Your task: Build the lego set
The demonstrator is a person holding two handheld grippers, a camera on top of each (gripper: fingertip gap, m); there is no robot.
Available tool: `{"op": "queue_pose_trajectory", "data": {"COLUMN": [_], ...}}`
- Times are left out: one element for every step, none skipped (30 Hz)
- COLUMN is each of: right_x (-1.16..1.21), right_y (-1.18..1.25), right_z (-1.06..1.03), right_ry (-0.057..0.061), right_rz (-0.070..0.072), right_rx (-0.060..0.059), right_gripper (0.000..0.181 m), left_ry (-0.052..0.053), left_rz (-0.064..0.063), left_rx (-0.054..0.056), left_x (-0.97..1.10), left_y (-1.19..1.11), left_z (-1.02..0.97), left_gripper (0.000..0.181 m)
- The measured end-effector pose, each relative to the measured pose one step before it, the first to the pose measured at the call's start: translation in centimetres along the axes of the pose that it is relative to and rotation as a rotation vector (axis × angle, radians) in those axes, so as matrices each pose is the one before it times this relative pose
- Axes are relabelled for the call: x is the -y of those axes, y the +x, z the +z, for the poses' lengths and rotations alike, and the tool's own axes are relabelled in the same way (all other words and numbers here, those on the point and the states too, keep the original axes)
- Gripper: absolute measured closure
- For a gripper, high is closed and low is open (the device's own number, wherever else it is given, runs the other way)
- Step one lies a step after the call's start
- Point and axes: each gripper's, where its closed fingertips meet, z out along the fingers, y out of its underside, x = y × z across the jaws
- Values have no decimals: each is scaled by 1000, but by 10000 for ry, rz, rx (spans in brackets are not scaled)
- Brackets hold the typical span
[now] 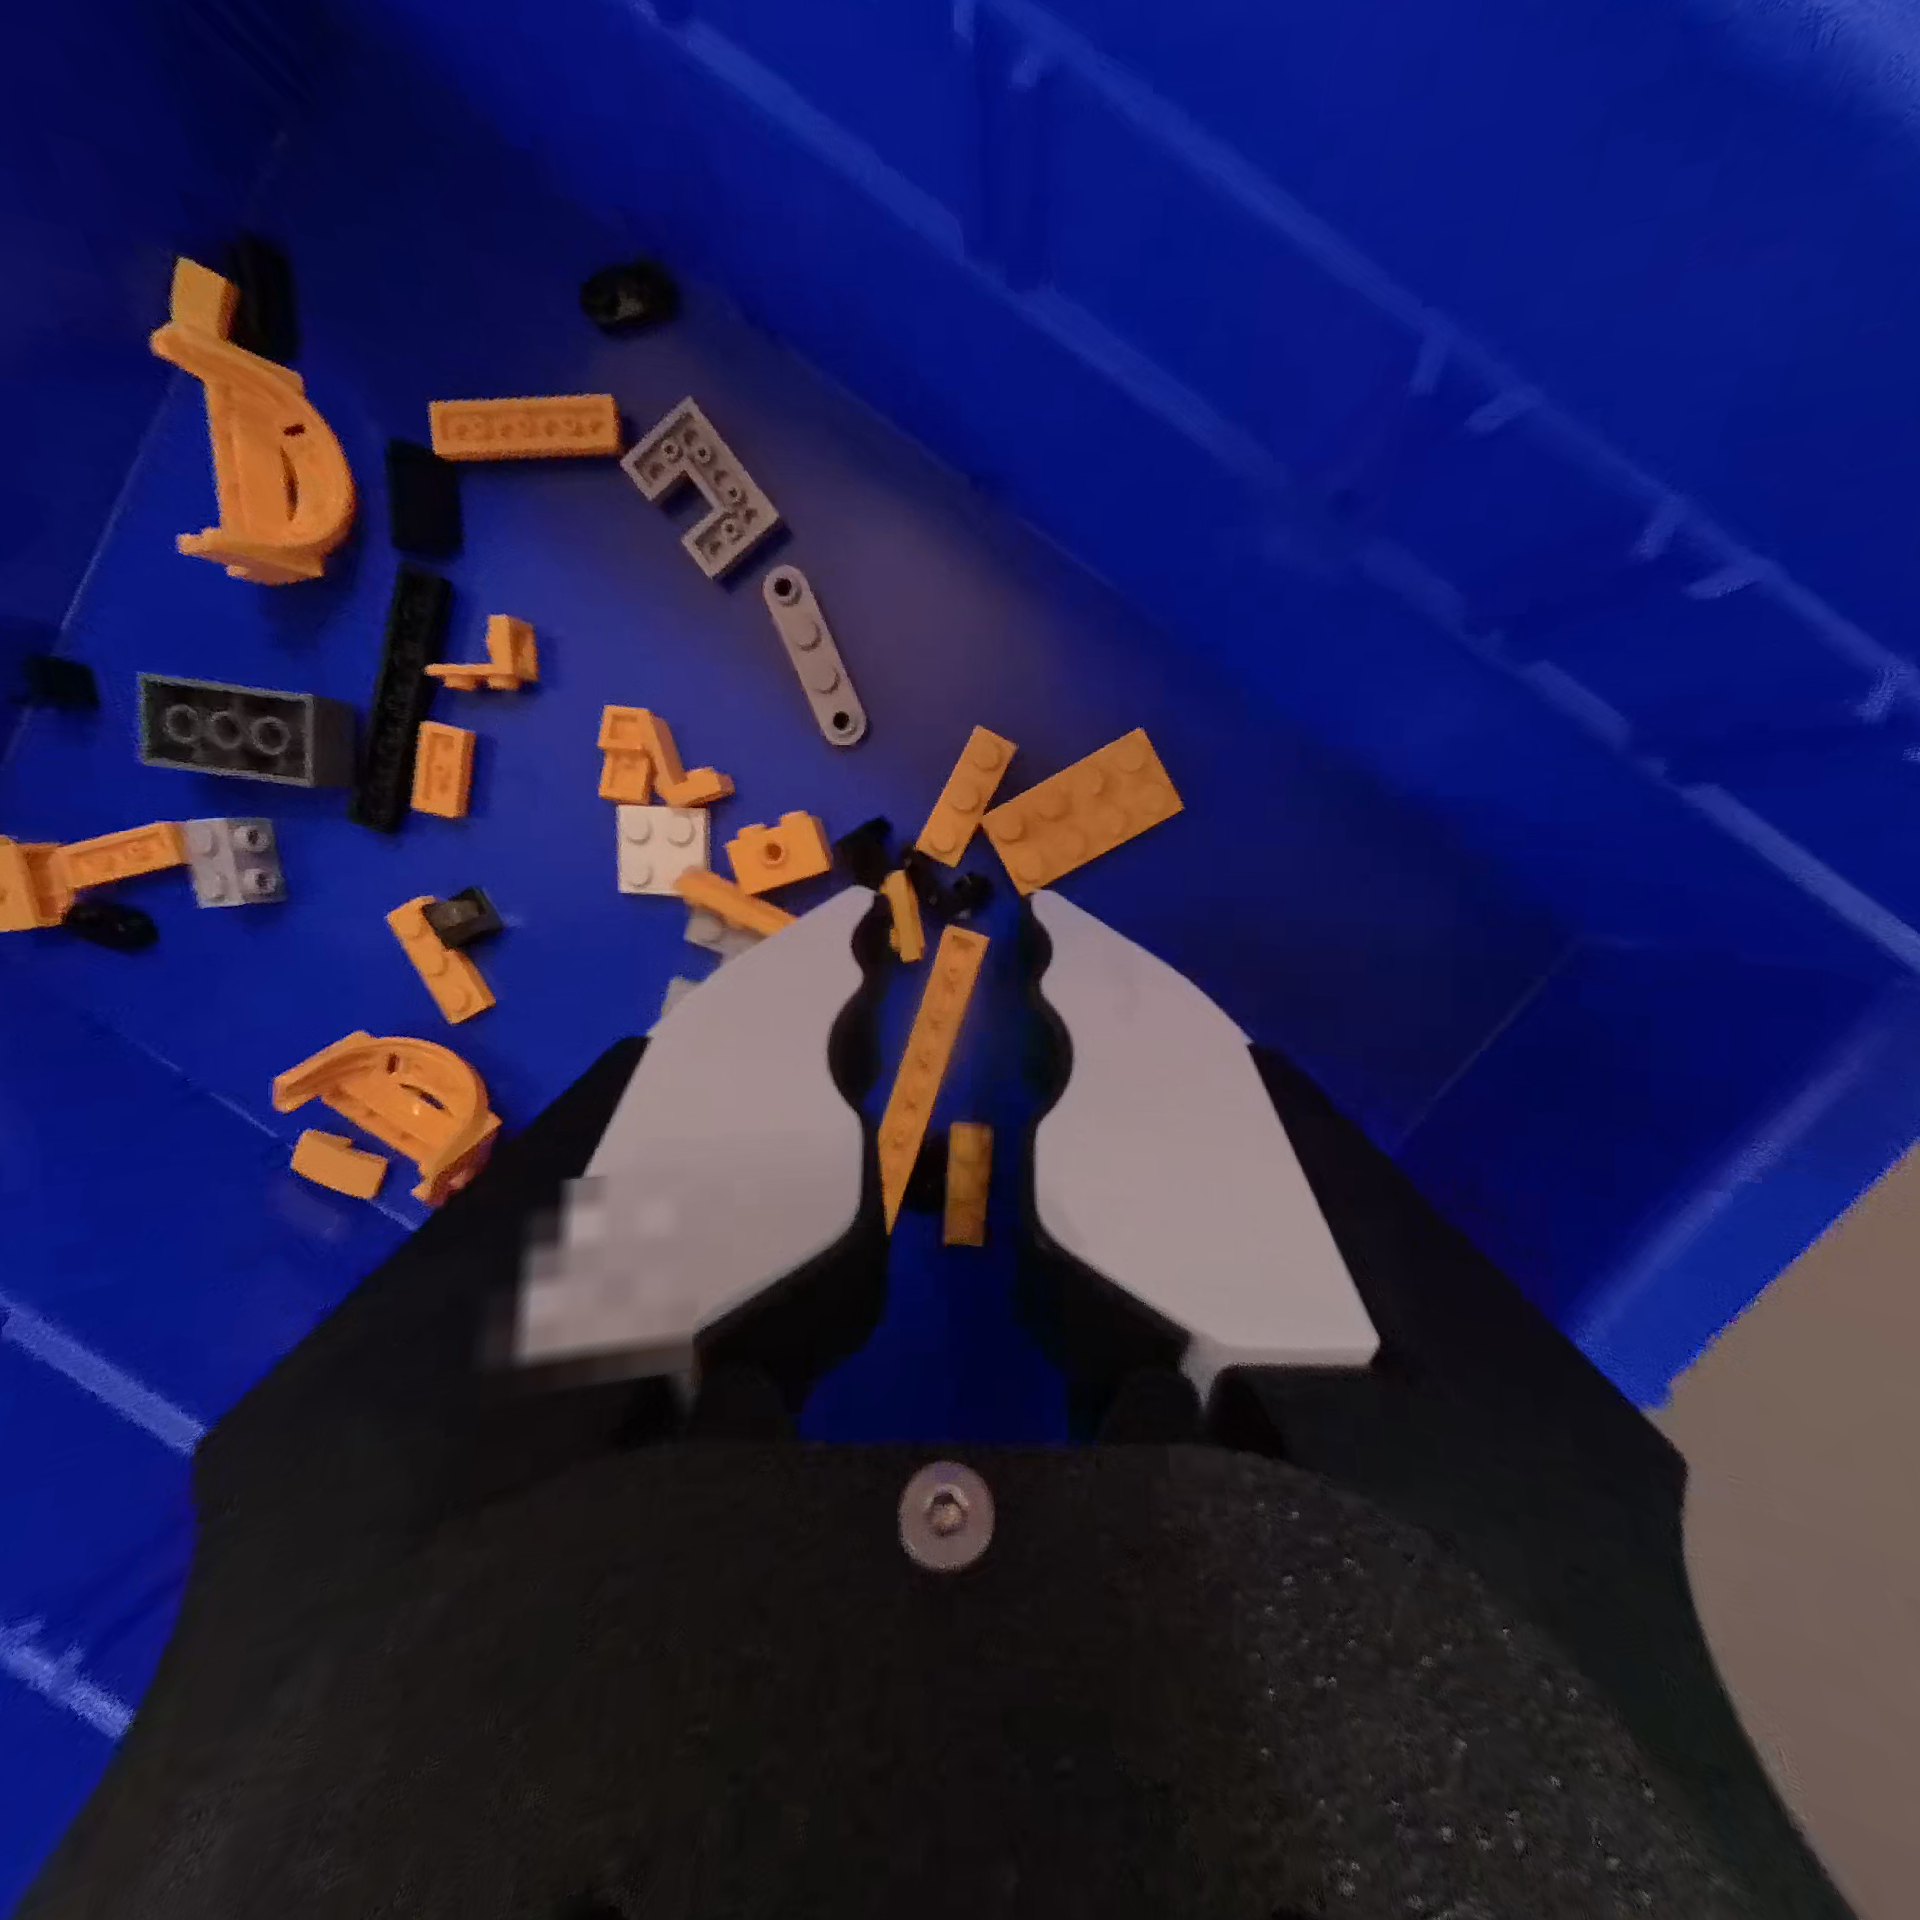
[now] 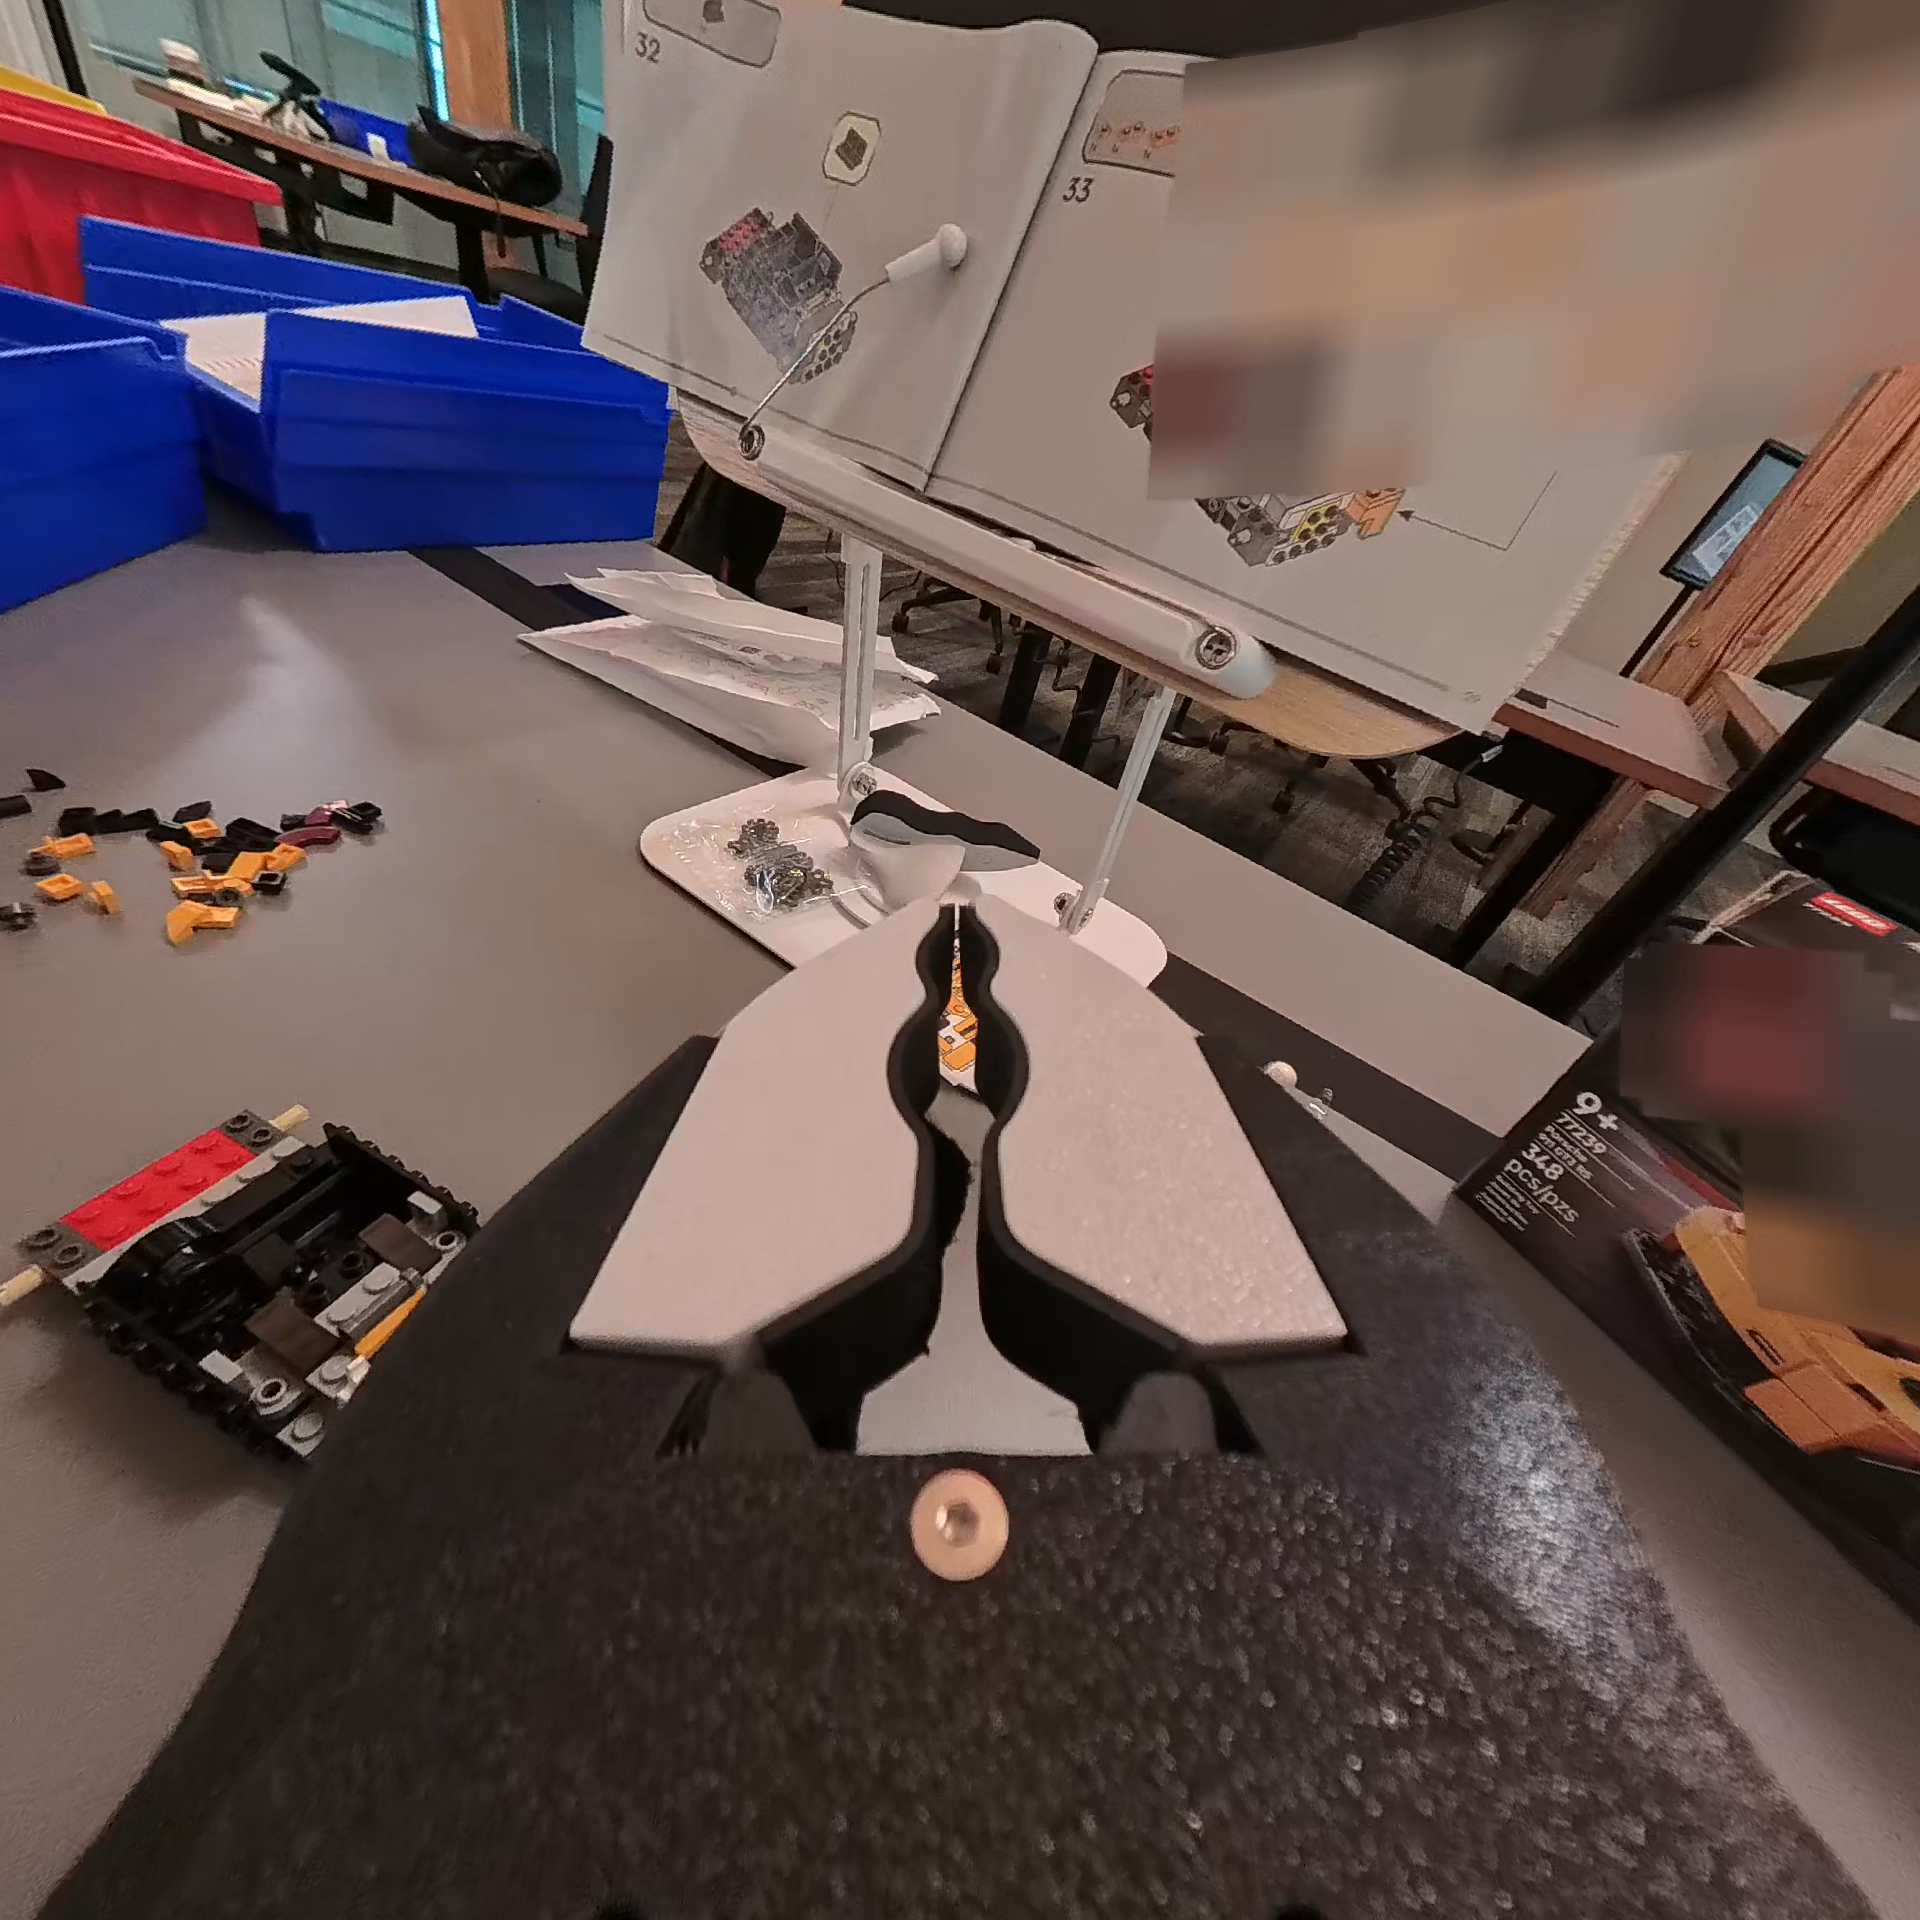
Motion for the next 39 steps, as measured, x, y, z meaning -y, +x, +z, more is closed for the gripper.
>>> {"op": "queue_pose_trajectory", "data": {"right_x": [-25, -24, -31, -35, -53, -70, -83, -87, -65, -32, -22, -34, -28, -10, 0, -34, -30, -37, -45, -37, -35, -22, -35, -26, -31, -38, -42, -57, -66, -56, -77, -69, -51, -27, -21, -7, -15, -44, -37], "right_y": [-1, 20, 10, 3, -12, -28, -54, -65, -50, -60, -48, -57, -43, -16, -15, -2, -4, -2, -4, -12, -7, -20, -10, -4, 4, 15, 12, 17, -4, -3, -32, -38, -45, -47, -39, -20, -4, -7, -22], "right_z": [-1, 2, 5, 15, 29, 44, 42, 44, 41, 29, 25, 33, 9, 9, 7, 7, 16, 10, 12, 26, 11, 17, 15, 0, 4, 18, 7, 23, 20, 32, 37, 30, 39, 22, 13, 6, 10, 17, 14], "right_ry": [-4, -8, -6, -9, -18, -21, -28, -33, -23, -14, -11, -14, -16, -6, -6, -11, -16, -12, -11, -16, -11, -6, -14, -15, -10, -14, -16, -19, -20, -20, -25, -28, -18, -16, -11, -6, -9, -14, -16], "right_rz": [-9, -1, 6, 10, 10, 2, -8, -11, -13, -13, -11, -13, -16, -19, -15, -5, 4, 4, 1, 1, 0, -3, -4, -9, -12, -8, -5, 0, 4, 7, 8, 5, -5, -13, -19, -22, -16, -1, 7], "right_rx": [2, -2, -1, 7, 11, 12, 20, 21, 14, 15, 16, 19, 10, 2, 0, 5, 9, 7, 8, 12, 13, 9, 8, 3, -2, -2, 1, 4, 9, 14, 23, 23, 18, 16, 9, 0, -2, 2, 12], "right_gripper": [181, 181, 181, 181, 181, 181, 181, 181, 181, 181, 181, 181, 181, 181, 181, 181, 181, 181, 181, 181, 181, 181, 181, 181, 181, 181, 181, 181, 181, 181, 181, 181, 181, 181, 181, 181, 181, 181, 181], "left_ry": [-36, -13, 46, 103, 101, 94, 69, 43, 49, 35, -16, -94, -151, -159, -131, -96, -70, -46, -10, 2, 14, 1, -36, -71, -87, -72, -29, 28, 35, -10, -101, -220, -300, -280, -178, -147, -182, -105, 14], "left_rz": [109, 109, 52, 9, 22, 34, 13, 6, 2, -12, -30, -8, 41, 78, 46, 25, 36, 9, -13, -40, -60, -43, -12, 5, 12, -16, -98, -166, -171, -96, 7, 75, 149, 220, 214, 205, 204, 141, 51], "left_rx": [270, 146, 76, 107, 126, 104, 72, 87, 107, 70, 13, -65, -93, -31, 82, 21, -119, -82, -3, 36, 8, -57, -39, 97, 270, 384, 374, 183, 12, -1, 17, -88, -254, -330, -258, -192, -206, -190, -40], "left_x": [-112, -70, 18, 116, 137, 131, 118, 86, 108, 102, 31, -74, -158, -173, -135, -83, -50, 7, 71, 91, 122, 122, 81, 32, 5, 4, 15, 77, 65, 21, -120, -277, -399, -369, -236, -185, -237, -116, 52], "left_y": [-316, -125, -19, -87, -143, -151, -154, -220, -276, -244, -158, -3, 101, 79, -105, -25, 183, 99, -43, -155, -180, -83, -85, -272, -543, -772, -832, -622, -355, -294, -234, -18, 314, 511, 487, 439, 480, 408, 127], "left_z": [39, -62, -167, -276, -366, -402, -368, -332, -269, -164, -42, 91, 191, 230, 237, 212, 199, 171, 148, 140, 170, 185, 185, 134, 25, -82, -166, -198, -187, -166, -98, 22, 111, 160, 149, 162, 185, 131, 31], "left_gripper": [165, 172, 176, 177, 178, 177, 176, 172, 171, 169, 165, 165, 163, 165, 165, 165, 165, 165, 166, 167, 167, 167, 166, 166, 166, 166, 165, 165, 165, 164, 162, 156, 153, 151, 151, 150, 153, 158, 160]}}
